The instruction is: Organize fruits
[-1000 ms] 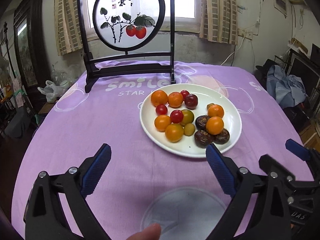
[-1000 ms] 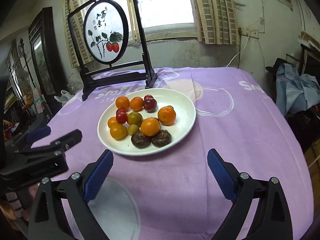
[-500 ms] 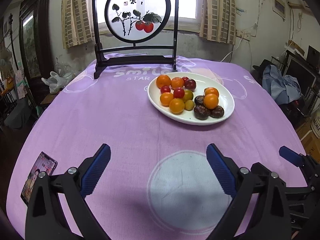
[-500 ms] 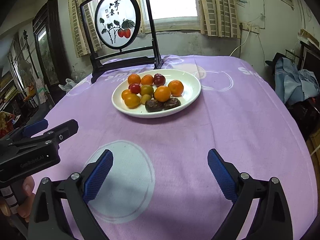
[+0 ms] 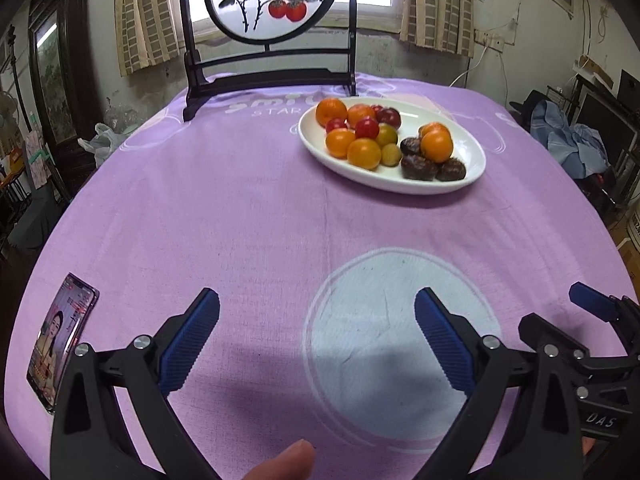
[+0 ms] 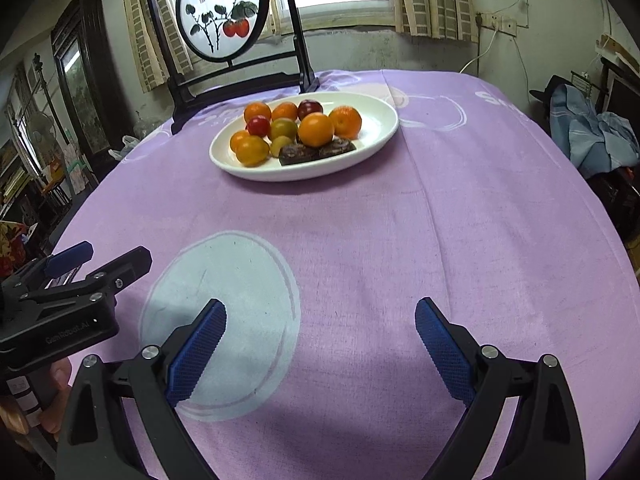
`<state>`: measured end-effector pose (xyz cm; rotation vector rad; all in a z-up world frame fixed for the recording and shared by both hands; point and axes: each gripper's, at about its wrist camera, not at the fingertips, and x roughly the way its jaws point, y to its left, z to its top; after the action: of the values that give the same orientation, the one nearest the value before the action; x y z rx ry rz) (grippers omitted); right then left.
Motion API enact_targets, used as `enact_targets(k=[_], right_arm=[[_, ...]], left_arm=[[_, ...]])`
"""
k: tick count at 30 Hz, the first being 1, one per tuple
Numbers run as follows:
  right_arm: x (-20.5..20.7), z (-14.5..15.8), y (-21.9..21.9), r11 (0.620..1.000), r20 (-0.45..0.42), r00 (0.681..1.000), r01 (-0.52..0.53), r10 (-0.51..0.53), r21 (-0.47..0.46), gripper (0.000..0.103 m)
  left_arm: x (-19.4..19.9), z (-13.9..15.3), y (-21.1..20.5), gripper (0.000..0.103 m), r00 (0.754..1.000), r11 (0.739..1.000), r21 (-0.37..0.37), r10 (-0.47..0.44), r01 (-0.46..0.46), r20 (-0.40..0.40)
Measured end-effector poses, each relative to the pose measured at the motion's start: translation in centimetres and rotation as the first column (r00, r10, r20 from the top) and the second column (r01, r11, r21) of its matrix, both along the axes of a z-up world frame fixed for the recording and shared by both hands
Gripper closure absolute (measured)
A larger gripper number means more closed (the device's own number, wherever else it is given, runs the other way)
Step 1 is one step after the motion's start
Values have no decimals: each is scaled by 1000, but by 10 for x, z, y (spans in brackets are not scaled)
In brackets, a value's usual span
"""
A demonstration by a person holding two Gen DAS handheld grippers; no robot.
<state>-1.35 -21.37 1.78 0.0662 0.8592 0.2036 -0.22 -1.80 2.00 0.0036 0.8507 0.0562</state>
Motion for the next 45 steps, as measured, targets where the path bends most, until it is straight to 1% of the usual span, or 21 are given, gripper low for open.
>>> enact_targets(k=[11,14,16,19,23,45], right_arm=[[12,-29,-2,1000,-104,995,1,-1,-5,7],[12,-31,2,999,-103,995,-11,8,-33,5],[11,-33,7,997,-101,995,-25,18,-73,3],[12,-34,13,993,-108,994,-29,17,-116,3],[13,-36,19,986,-115,993,-35,16,-163,3],[13,-36,17,986,-116,993,-34,15,-161,3]], left_arm=[[17,-38,6,7,997,1000,8,2,-2,-77],[21,-46,7,7,995,1000,11,5,-4,-103],[23,-52,7,6,993,1000,10,6,-5,-120],[24,-53,10,5,993,1000,-8,12,-13,-119],[23,-54,9,4,993,1000,0,15,-16,-120],[22,-54,10,4,993,1000,-6,15,-16,-121]])
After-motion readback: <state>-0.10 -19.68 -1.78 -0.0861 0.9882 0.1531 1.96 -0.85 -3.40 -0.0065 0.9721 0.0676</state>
